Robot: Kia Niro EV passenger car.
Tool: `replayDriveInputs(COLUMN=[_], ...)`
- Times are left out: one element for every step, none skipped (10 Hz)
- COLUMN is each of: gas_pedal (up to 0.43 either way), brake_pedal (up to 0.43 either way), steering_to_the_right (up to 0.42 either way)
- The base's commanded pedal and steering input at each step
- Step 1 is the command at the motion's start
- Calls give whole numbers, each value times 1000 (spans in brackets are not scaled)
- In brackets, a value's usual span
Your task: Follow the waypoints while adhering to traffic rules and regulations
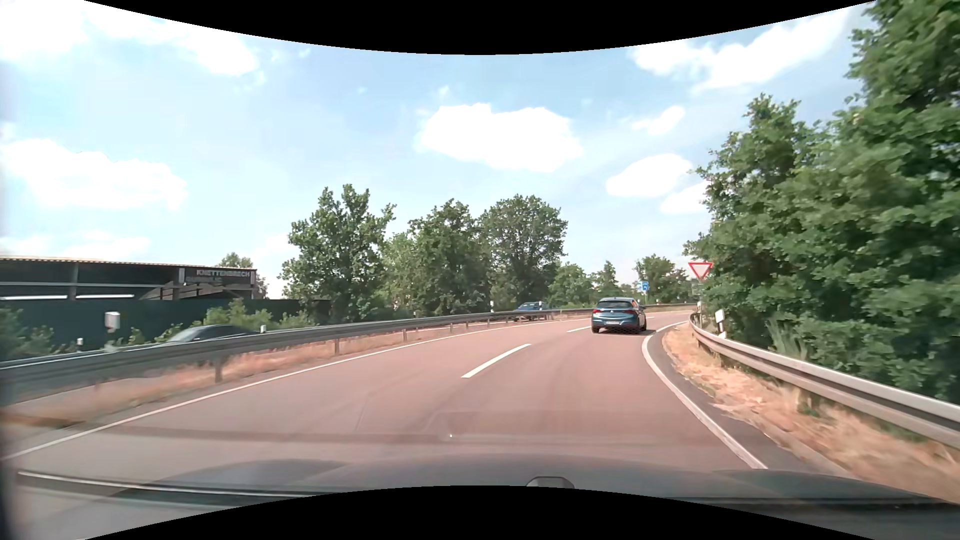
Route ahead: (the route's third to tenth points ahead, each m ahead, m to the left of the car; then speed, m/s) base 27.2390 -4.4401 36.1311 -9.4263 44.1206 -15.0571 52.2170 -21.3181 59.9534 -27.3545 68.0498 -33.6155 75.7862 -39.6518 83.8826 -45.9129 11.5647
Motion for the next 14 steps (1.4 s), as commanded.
replayDriveInputs(gas_pedal=[110, 110, 110, 110, 110, 110, 110, 110, 110, 110, 110, 110, 110, 110], brake_pedal=[0, 0, 0, 0, 0, 0, 0, 0, 0, 0, 0, 0, 0, 0], steering_to_the_right=[97, 94, 91, 90, 89, 89, 88, 86, 84, 82, 81, 81, 79, 76])
